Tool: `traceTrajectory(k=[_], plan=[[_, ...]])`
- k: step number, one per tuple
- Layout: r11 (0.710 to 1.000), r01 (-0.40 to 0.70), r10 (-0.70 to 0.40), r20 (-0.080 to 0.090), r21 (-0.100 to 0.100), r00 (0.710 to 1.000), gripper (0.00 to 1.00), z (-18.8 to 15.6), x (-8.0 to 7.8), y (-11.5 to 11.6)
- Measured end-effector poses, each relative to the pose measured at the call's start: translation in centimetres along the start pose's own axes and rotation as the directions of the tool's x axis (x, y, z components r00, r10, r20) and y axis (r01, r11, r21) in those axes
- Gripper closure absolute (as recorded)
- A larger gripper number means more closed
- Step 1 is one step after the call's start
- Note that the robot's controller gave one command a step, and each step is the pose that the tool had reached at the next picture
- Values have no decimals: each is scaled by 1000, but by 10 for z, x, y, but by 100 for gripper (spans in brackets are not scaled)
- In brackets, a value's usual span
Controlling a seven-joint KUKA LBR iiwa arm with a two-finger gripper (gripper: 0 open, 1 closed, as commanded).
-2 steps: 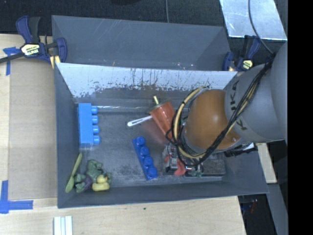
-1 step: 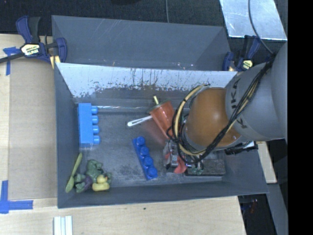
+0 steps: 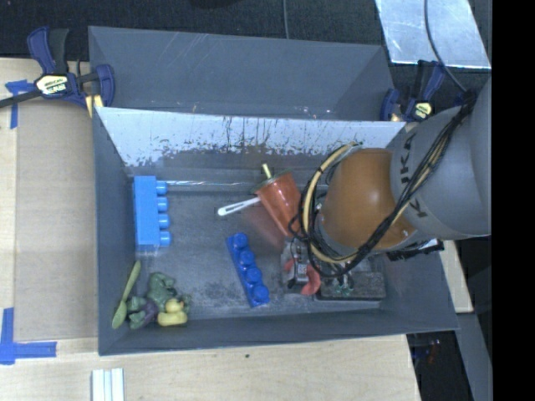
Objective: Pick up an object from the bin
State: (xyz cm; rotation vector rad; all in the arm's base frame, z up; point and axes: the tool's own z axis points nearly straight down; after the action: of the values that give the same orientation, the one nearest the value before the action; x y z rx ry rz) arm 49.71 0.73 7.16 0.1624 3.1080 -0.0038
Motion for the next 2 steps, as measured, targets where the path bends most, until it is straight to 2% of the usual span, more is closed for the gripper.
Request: traceTrajectory(k=[2], plan=[[999,-41,41,3,-1,999,100,0,0,0]])
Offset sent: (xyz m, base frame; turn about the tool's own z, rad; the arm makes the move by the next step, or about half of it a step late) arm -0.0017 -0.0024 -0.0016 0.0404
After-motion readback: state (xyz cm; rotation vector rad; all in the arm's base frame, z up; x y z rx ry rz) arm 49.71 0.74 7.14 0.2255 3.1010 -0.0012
